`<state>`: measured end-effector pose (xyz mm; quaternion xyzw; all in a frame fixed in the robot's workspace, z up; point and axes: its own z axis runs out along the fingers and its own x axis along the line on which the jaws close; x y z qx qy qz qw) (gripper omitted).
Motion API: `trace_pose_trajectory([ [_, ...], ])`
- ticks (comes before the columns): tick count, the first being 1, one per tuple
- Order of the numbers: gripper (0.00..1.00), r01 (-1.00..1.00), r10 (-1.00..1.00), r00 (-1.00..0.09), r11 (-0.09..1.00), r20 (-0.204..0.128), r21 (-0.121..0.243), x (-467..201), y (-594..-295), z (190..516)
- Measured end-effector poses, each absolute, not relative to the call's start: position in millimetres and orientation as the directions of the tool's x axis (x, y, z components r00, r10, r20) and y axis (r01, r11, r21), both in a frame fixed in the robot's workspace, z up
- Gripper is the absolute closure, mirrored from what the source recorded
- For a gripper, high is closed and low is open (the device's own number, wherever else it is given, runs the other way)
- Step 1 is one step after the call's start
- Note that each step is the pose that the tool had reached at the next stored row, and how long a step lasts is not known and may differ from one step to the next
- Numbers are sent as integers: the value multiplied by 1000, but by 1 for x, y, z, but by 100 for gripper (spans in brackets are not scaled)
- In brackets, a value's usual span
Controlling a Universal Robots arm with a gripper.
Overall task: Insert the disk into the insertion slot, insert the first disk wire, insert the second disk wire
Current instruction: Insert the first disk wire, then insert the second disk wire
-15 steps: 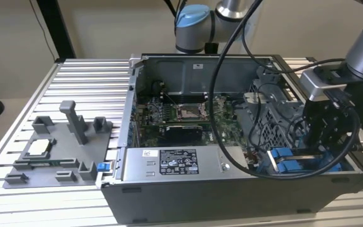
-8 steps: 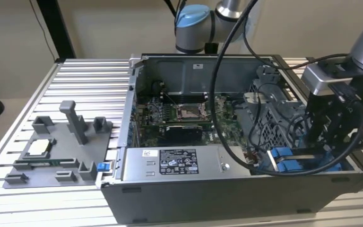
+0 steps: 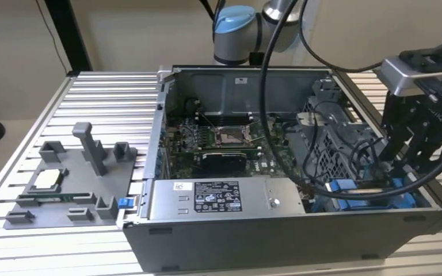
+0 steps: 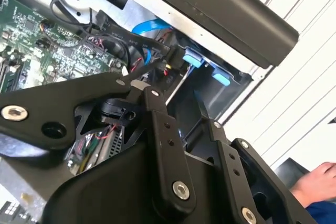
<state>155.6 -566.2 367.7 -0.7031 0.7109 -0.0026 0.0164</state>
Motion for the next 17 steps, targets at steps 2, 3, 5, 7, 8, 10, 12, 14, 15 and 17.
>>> trace_pose_trajectory([
  [2, 0, -1000, -1000, -11, 11, -20, -26, 156, -566, 374],
  [3, 0, -1000, -1000, -11, 11, -20, -25, 156, -566, 377],
  [5, 0, -1000, -1000, -11, 11, -20, -24, 156, -566, 380],
  [7, 0, -1000, -1000, -11, 11, -20, -24, 156, -566, 380],
  [8, 0, -1000, -1000, -11, 11, -20, -24, 156, -566, 380],
  [10, 0, -1000, -1000, -11, 11, -20, -24, 156, -566, 380],
  [12, 0, -1000, -1000, -11, 11, -20, -24, 156, -566, 380],
  [14, 0, -1000, -1000, -11, 11, -20, -23, 158, -566, 380],
  [15, 0, -1000, -1000, -11, 11, -20, -23, 159, -566, 380],
  [17, 0, -1000, -1000, -11, 11, -20, -22, 163, -566, 380],
])
